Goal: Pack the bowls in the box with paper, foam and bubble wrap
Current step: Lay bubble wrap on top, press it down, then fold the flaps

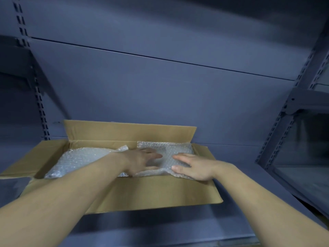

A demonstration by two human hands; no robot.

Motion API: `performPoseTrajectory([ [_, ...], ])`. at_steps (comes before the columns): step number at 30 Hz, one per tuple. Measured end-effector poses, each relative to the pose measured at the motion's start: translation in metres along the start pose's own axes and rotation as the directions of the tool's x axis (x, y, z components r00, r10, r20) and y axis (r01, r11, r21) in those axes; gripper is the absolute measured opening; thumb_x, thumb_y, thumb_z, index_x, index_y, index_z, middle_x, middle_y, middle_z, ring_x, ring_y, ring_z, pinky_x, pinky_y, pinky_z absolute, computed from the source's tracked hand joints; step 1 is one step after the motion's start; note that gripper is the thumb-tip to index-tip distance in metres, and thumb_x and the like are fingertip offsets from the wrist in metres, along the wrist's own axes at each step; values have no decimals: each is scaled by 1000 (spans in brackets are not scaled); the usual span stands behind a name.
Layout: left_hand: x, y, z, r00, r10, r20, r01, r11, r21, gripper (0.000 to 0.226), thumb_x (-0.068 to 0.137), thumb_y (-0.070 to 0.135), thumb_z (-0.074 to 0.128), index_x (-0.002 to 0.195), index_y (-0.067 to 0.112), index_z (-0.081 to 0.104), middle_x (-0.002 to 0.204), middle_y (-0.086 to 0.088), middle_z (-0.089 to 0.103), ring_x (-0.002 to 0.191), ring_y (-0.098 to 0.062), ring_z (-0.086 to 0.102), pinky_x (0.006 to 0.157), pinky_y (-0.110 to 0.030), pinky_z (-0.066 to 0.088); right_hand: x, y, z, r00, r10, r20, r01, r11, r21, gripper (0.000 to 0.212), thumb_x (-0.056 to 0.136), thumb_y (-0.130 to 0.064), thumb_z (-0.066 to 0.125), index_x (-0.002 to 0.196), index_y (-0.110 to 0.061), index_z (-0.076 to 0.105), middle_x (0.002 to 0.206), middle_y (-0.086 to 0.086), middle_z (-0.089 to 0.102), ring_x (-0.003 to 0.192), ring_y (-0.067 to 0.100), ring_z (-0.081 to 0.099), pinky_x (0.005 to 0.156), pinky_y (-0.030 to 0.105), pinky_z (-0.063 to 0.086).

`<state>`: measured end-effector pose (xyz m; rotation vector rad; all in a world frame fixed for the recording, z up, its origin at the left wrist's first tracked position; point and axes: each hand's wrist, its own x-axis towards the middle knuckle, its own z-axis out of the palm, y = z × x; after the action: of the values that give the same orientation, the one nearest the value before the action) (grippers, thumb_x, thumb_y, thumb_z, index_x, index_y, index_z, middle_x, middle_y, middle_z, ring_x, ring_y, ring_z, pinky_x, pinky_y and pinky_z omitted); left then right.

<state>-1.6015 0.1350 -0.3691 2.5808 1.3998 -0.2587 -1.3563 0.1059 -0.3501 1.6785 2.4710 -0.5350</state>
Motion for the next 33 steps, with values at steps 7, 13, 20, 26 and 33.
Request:
performPoseTrajectory([
  [7,2,-4,4,1000,-6,-30,9,992,127,63,100,56,34,155,36,13,165,6,7,150,-20,16,121,-38,18,12,-4,-14,1000,-10,20,11,998,-64,75,91,-67,46,154,-32,26,162,-9,22,147,14,26,115,26,21],
  [13,1,6,-2,973,104,-204,-120,991,-64,61,95,55,50,147,24,41,152,7,42,137,-15,42,113,-32,33,12,-12,-29,991,-70,-112,74,997,33,54,89,-42,69,138,-28,52,134,-8,58,121,11,55,106,30,43],
  [20,2,14,-7,997,71,-8,-71,995,-73,48,105,29,38,152,24,30,156,6,34,141,-17,35,114,-28,29,7,-15,-34,991,13,133,-9,999,-33,37,96,-37,58,133,-35,58,135,-15,56,123,6,54,103,23,41],
  [26,11,12,-1,997,60,-54,-57,997,58,55,102,16,42,152,31,25,158,7,29,134,-21,43,104,-33,40,15,-9,-21,996,28,81,-23,997,-67,44,97,-32,58,139,-38,49,156,-5,35,138,19,41,108,30,37],
  [33,16,-12,-4,904,-150,-400,135,989,-64,36,94,42,51,129,35,58,132,3,55,123,-20,51,95,-38,48,27,7,-17,901,76,-427,-151,978,-145,38,96,-38,56,131,-25,58,128,4,53,125,23,45,97,38,44],
])
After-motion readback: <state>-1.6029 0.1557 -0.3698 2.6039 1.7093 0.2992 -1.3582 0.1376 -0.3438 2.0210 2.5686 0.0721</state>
